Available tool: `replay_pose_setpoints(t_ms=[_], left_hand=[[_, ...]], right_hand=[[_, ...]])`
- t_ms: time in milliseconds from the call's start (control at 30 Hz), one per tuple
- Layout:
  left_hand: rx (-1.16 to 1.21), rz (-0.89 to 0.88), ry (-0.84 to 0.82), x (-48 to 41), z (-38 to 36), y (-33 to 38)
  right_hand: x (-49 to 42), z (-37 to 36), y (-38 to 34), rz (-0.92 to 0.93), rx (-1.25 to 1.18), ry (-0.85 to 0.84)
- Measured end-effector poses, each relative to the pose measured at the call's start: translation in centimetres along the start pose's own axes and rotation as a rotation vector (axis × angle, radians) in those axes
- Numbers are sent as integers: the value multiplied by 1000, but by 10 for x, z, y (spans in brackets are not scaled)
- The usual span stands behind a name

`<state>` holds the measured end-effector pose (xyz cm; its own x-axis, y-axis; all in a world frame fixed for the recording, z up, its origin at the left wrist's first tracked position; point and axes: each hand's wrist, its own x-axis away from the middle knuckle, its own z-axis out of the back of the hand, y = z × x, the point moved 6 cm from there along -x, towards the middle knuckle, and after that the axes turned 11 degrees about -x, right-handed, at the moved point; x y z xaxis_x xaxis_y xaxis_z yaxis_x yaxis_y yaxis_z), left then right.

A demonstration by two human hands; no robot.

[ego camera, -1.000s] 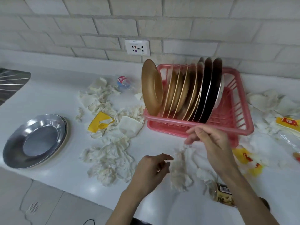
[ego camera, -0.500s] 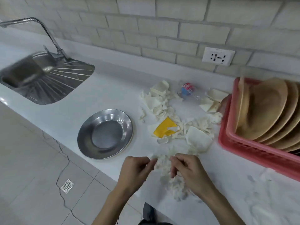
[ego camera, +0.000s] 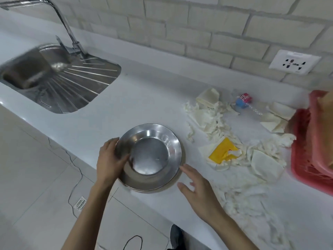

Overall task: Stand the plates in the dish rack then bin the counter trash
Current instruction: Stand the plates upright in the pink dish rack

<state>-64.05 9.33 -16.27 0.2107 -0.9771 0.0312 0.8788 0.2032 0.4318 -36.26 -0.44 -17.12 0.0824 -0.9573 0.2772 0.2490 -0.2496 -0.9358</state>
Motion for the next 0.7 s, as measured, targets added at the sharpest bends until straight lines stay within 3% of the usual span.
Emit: replay_pose_setpoints(t_ms=[267, 700], left_hand=[[159, 86, -68, -12, -6, -21], [455, 146, -35, -5, -16, -37]], right_hand=[[-13, -28, 5, -73, 52, 0], [-14, -49, 5, 20, 62, -12]])
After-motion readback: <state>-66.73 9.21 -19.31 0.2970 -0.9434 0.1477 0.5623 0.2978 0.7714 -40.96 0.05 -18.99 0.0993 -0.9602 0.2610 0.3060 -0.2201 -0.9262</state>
